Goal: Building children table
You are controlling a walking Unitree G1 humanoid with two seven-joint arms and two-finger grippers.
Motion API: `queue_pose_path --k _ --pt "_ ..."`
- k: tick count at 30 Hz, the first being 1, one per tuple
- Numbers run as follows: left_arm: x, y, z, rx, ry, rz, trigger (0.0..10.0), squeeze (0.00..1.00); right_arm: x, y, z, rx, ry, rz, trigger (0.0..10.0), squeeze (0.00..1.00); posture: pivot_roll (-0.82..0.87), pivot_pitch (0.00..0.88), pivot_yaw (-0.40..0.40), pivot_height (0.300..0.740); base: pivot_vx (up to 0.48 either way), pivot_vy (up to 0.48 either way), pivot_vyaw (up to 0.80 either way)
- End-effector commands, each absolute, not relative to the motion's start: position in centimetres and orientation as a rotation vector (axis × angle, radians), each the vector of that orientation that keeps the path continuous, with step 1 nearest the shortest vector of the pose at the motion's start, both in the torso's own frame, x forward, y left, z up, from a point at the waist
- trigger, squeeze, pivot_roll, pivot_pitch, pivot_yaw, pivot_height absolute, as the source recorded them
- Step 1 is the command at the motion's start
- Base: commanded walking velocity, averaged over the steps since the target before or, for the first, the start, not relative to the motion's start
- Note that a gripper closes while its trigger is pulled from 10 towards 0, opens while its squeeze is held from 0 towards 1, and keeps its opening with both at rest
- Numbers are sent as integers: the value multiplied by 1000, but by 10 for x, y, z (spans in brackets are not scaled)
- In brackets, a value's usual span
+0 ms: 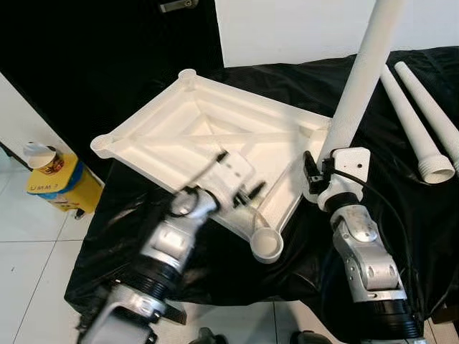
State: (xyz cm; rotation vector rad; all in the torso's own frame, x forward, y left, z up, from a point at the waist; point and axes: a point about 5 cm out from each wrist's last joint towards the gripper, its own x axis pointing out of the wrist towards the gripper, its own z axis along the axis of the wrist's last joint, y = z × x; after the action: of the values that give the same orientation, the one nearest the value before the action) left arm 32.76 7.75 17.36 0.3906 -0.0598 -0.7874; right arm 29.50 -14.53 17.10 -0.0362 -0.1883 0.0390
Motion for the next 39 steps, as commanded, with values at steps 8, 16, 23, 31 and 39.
queue_pose_path --k 8,16,23,31,39 --pt "321 114 170 445 -12 -945 10000 0 298 -145 172 -27 -192 46 10000 0 -51 96 95 740 0 0 0" --pt "324 127 146 600 141 -1005 10000 0 299 -147 172 -31 -193 44 10000 0 -54 96 92 740 0 0 0" --pt "333 129 139 702 187 -1025 10000 0 298 -148 173 -33 -193 41 10000 0 -62 98 94 740 0 0 0" --pt "347 125 139 761 197 -1005 10000 0 297 -148 173 -36 -195 37 10000 0 -72 99 97 740 0 0 0" --pt "353 115 137 833 192 -1015 10000 0 297 -148 173 -36 -194 36 10000 0 -70 101 92 740 0 0 0"
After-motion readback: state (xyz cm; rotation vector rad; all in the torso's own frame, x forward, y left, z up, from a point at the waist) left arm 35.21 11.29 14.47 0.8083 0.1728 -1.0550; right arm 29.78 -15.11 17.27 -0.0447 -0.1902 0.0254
